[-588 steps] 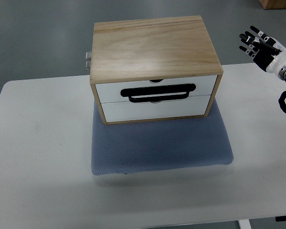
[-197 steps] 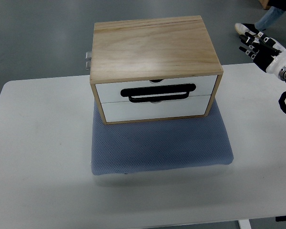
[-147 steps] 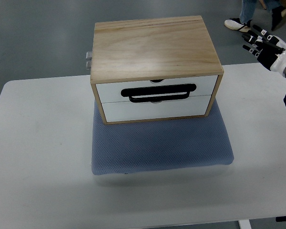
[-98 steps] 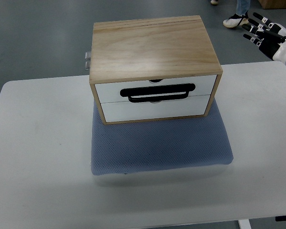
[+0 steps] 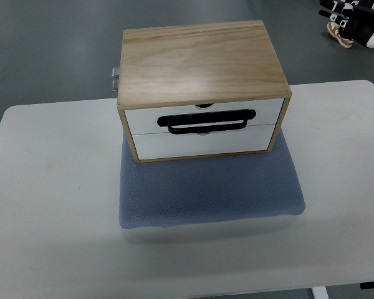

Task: Open wood drawer with right hand

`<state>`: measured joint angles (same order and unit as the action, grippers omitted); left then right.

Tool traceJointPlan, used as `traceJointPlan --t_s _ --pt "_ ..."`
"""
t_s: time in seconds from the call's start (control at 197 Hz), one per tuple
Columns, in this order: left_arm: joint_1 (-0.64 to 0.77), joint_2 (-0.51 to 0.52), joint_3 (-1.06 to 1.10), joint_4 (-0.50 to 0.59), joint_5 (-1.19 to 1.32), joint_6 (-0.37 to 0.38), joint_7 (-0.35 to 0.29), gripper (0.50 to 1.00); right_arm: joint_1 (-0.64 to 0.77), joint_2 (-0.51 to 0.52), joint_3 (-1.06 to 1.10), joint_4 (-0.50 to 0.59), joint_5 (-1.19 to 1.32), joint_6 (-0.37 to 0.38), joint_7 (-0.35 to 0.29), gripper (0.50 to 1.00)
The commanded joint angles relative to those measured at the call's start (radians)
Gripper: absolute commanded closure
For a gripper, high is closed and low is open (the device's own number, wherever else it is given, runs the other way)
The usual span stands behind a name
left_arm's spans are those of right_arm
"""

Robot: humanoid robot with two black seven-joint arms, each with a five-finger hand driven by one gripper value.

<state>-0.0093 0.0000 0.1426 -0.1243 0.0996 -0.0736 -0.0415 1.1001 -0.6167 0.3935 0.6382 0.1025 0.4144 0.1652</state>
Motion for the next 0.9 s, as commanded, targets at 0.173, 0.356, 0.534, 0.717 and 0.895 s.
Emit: traceJointPlan --t_s 0.173,0.356,0.534,0.717,0.895 --pt "0.0 0.0 0.0 0.0 0.0 0.0 0.0 0.5 0.165 -0.127 -0.182 0.15 -0.001 0.098 0.004 0.556" --pt "0.0 0.0 0.0 0.0 0.0 0.0 0.0 0.5 0.351 -0.181 -0.39 0.25 -0.003 0.196 0.002 0.556" --pt "0.0 0.0 0.0 0.0 0.002 0.0 0.0 0.5 0.481 -0.196 -0.521 0.343 -0.038 0.196 0.002 0.554" --pt "0.0 0.0 0.0 0.0 0.0 0.0 0.0 0.5 0.537 -0.199 -0.538 0.462 -0.132 0.196 0.0 0.556" --pt "0.0 0.0 0.0 0.0 0.0 0.0 0.0 0.5 0.606 -0.215 -0.607 0.604 -0.19 0.196 -0.001 0.556"
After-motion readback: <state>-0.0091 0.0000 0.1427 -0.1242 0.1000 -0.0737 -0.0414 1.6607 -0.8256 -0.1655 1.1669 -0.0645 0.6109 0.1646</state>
